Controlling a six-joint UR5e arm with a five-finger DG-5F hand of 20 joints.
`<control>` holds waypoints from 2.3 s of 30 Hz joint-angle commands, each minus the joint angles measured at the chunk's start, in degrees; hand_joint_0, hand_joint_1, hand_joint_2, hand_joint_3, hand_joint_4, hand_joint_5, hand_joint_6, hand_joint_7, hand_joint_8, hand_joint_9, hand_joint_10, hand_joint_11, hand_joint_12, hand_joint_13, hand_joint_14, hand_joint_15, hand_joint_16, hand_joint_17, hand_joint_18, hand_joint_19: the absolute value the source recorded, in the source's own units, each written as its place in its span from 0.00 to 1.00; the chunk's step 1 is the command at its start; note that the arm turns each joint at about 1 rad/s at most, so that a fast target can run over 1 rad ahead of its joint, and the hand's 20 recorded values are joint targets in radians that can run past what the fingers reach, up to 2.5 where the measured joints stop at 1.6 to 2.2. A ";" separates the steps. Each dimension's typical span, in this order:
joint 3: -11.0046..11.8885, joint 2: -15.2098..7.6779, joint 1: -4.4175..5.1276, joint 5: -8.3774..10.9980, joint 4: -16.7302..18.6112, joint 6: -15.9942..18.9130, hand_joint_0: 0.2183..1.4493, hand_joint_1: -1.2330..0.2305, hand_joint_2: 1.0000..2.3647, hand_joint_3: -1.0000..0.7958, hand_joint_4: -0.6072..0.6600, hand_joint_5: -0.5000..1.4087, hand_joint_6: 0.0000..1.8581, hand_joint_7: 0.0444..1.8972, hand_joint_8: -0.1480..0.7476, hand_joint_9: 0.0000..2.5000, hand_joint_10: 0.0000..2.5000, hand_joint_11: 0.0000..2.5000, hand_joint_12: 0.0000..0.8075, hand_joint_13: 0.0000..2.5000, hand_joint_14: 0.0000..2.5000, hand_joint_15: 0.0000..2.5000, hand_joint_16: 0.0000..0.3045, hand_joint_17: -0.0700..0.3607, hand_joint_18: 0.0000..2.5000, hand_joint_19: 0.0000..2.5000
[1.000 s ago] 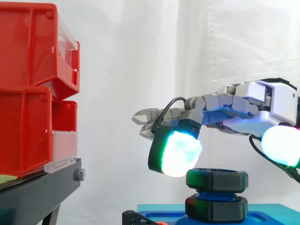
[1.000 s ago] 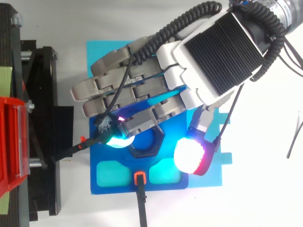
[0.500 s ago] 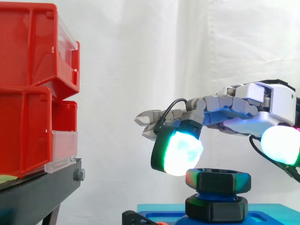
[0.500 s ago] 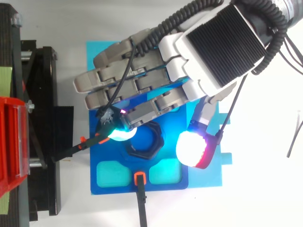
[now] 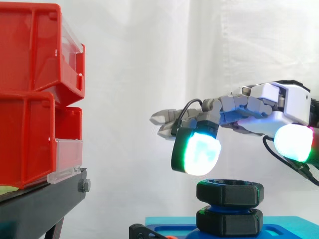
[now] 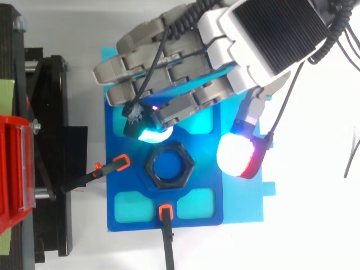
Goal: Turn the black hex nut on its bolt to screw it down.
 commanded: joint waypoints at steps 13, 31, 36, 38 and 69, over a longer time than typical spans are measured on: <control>3.02 0.03 1.63 6.35 -0.30 5.16 0.24 0.63 0.00 0.28 0.75 0.21 0.27 0.56 0.53 0.17 0.00 0.04 0.44 0.12 0.00 0.03 0.18 0.45 0.14 0.20; 1.79 -0.06 6.02 12.06 -6.80 0.15 0.24 0.62 0.00 0.28 0.76 0.21 0.29 0.56 0.52 0.17 0.00 0.04 0.44 0.12 0.00 0.03 0.18 0.45 0.14 0.20; 1.79 -0.06 6.81 12.76 -7.15 -0.82 0.24 0.62 0.00 0.28 0.76 0.21 0.29 0.55 0.52 0.17 0.00 0.04 0.43 0.12 0.00 0.02 0.18 0.45 0.14 0.20; 1.79 -0.06 7.08 12.76 -7.15 -0.82 0.24 0.62 0.00 0.28 0.76 0.21 0.29 0.55 0.52 0.17 0.00 0.04 0.43 0.12 0.00 0.03 0.18 0.45 0.14 0.20; 0.21 -0.06 7.34 13.20 -6.27 -0.82 0.24 0.62 0.00 0.28 0.75 0.21 0.33 0.48 0.53 0.17 0.00 0.04 0.43 0.12 0.00 0.03 0.18 0.45 0.15 0.20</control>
